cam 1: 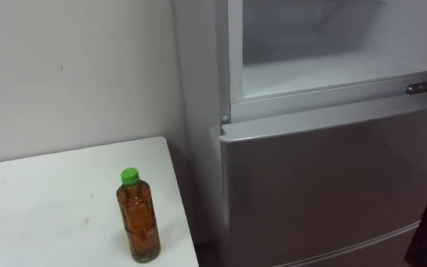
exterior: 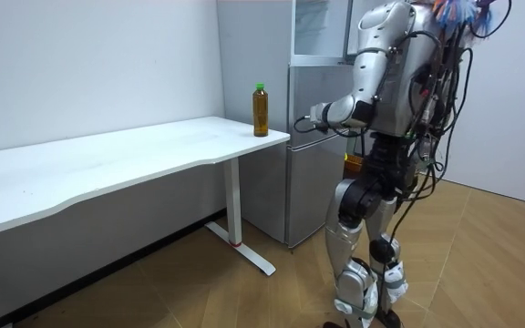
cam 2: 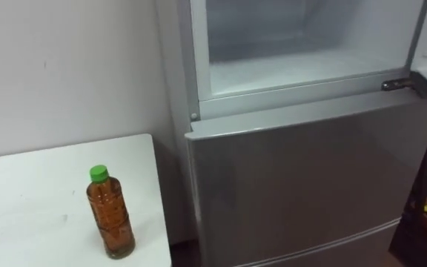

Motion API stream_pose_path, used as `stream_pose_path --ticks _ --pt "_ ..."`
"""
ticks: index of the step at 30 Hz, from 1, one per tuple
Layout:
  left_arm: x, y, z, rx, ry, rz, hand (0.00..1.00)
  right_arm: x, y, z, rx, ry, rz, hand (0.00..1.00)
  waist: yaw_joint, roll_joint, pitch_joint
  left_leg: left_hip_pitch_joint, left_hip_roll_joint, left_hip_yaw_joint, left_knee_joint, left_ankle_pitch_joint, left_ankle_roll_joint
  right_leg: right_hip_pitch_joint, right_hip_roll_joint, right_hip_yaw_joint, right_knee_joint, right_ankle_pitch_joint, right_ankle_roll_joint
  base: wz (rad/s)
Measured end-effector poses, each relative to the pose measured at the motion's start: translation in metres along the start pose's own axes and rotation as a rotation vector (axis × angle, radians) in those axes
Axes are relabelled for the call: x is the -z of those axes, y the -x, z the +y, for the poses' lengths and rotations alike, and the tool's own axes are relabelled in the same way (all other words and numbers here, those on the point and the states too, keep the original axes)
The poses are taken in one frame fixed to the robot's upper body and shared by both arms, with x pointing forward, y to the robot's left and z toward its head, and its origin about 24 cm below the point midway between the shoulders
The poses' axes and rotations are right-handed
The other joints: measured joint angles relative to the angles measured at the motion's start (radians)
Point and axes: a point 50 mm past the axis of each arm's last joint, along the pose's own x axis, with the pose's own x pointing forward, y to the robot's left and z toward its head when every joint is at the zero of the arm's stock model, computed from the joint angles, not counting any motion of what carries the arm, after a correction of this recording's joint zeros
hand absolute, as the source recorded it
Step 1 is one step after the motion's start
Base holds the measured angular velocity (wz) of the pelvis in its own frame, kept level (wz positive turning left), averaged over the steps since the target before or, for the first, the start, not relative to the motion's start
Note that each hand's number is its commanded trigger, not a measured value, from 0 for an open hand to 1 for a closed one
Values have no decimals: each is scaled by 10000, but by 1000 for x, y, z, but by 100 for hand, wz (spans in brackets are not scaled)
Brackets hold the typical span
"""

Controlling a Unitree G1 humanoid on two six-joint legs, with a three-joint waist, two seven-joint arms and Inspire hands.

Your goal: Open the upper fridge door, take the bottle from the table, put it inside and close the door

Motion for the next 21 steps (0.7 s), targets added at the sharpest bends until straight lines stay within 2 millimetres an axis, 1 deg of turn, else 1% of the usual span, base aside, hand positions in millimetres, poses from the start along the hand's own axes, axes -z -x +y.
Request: stream_pose_path --ticks 1,2,3,6,8,10,13,14,18,20,21 --pt "2 1 0 -31 3 64 0 0 0 0 -16 37 -6 0 4 -4 -3 -16 0 -1 -2 0 0 -15 0 -3 -4 0 0 0" --pt "4 2 -1 -56 -4 170 0 -1 0 1 -52 115 -19 0 14 -15 -27 -76 -5 -4 -4 1 -1 -66 0 -5 -5 0 0 0" --pt "5 3 -1 -65 17 215 0 -1 0 1 -62 126 -24 0 18 -27 -35 -107 -7 -5 -5 3 -4 -96 -1 -5 -6 0 0 0" --pt "13 4 2 -272 127 521 0 0 0 1 -90 226 -13 0 179 -62 -87 -86 -9 -1 -57 4 -5 -48 2 -2 9 0 0 0" --pt "19 5 5 -502 202 755 0 1 0 1 -98 270 20 0 247 -99 -83 -80 -11 -47 -75 7 -11 17 7 -27 10 2 -1 5" --pt "31 10 8 -792 473 1182 0 1 0 2 -160 482 5 0 259 -128 -85 -81 -15 -154 -110 9 -15 75 5 -166 7 2 -2 14" --pt "45 14 12 -1055 470 1858 0 0 0 3 -205 656 -45 0 280 -131 -84 -128 -16 -256 -53 10 -18 100 -1 -324 4 2 -2 12" --pt "46 14 12 -1104 434 1953 0 -1 0 2 -199 669 -44 0 284 -130 -85 -146 -18 -276 -35 10 -19 100 -2 -345 3 2 -2 8" --pt "57 16 14 -1541 505 2368 0 2 2 -1 -169 768 -1 0 576 -117 -81 -105 -18 -302 -17 17 -28 97 -2 -369 9 4 -5 1" --pt "67 19 14 -1837 752 2768 0 1 2 -1 -143 951 -26 0 661 -92 -91 -85 -17 -307 -19 17 -29 109 -2 -364 16 4 -5 0" --pt "77 22 14 -2024 855 3142 0 1 2 -2 -112 982 -23 0 747 -89 -89 -89 -17 -304 -16 22 -36 102 3 -350 22 4 -6 -3"
